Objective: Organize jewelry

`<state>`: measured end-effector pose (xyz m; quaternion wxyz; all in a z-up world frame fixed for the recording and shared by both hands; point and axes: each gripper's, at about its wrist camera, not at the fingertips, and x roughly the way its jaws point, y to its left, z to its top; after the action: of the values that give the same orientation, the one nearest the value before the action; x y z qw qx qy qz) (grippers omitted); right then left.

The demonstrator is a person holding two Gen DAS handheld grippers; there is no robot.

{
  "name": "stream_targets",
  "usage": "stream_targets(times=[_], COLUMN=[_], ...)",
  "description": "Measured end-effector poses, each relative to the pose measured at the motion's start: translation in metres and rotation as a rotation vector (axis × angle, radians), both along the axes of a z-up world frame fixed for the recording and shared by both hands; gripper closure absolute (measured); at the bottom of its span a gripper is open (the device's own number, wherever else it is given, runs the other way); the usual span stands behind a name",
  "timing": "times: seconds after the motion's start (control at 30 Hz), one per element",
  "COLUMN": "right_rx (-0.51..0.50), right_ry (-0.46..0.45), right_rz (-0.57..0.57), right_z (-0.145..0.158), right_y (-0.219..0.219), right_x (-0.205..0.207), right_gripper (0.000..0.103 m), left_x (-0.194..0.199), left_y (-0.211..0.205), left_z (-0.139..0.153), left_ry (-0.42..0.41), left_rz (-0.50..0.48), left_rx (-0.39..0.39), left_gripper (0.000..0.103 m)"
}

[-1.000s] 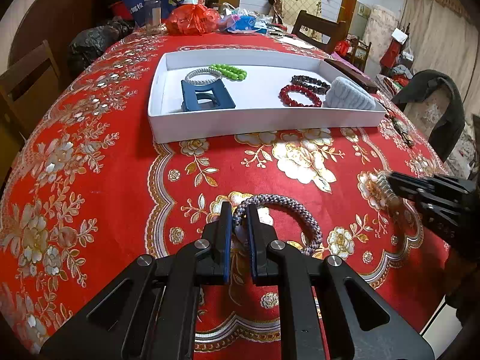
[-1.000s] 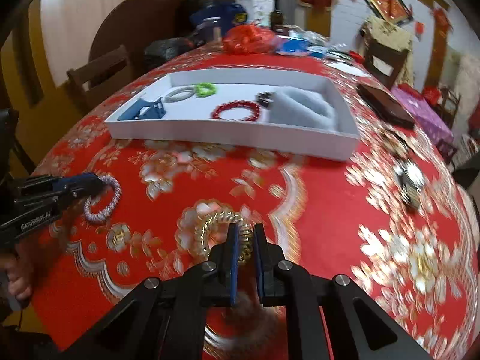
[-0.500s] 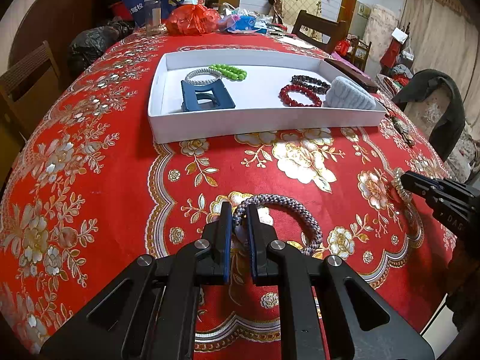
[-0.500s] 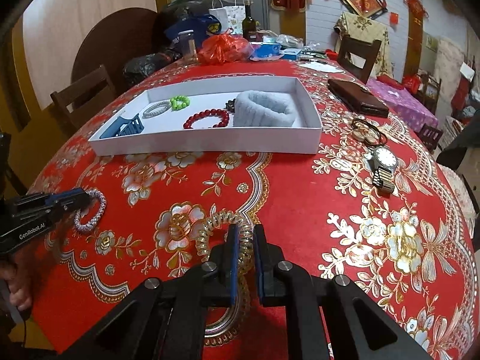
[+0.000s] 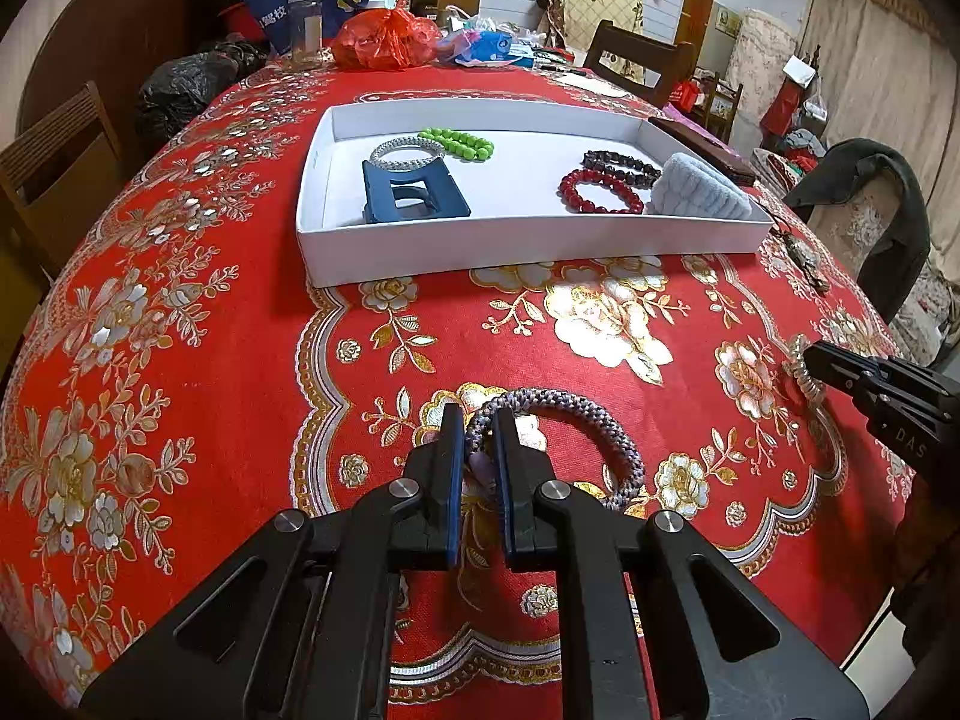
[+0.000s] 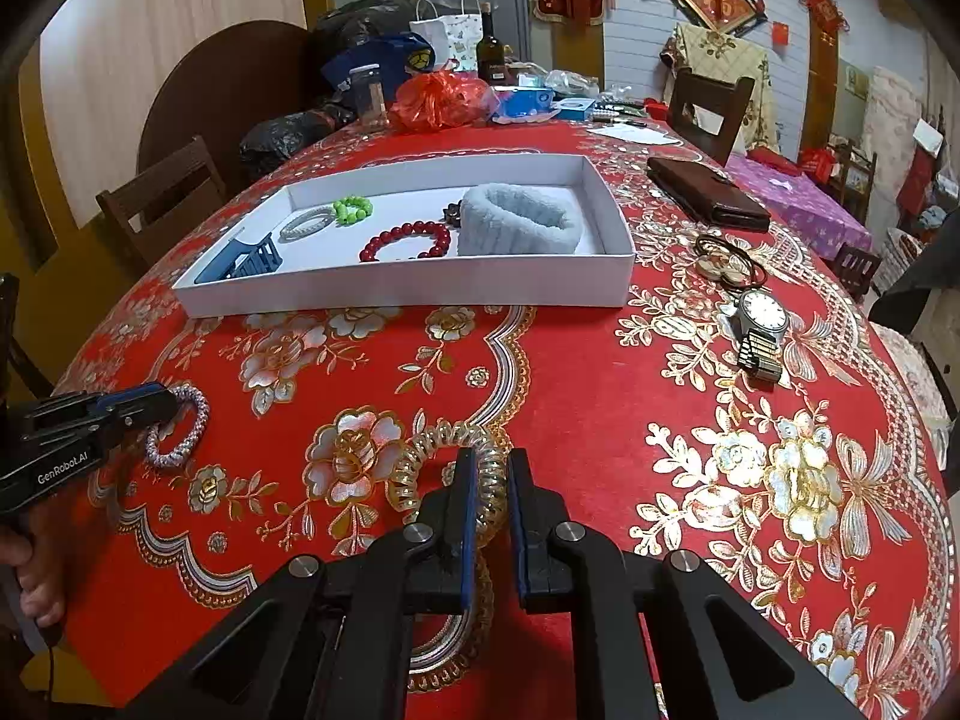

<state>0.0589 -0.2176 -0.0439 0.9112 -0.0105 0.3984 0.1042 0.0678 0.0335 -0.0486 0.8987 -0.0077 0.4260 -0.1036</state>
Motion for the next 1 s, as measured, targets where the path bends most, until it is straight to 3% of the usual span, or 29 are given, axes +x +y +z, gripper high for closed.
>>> stream_targets(times=[1.0], right_rx=[-0.006], right_ry=[0.009], right_rz=[-0.010], right_z=[-0.0013], right_y=[-0.0009], right_x=[0.0013], right_gripper=[0.094], left_x=[-0.0005], left_y=[-0.0001], left_z=[0.0002], left_ry=[-0.001], left_rz=[0.002], left_rx=[-0.003], left_gripper=[0.095])
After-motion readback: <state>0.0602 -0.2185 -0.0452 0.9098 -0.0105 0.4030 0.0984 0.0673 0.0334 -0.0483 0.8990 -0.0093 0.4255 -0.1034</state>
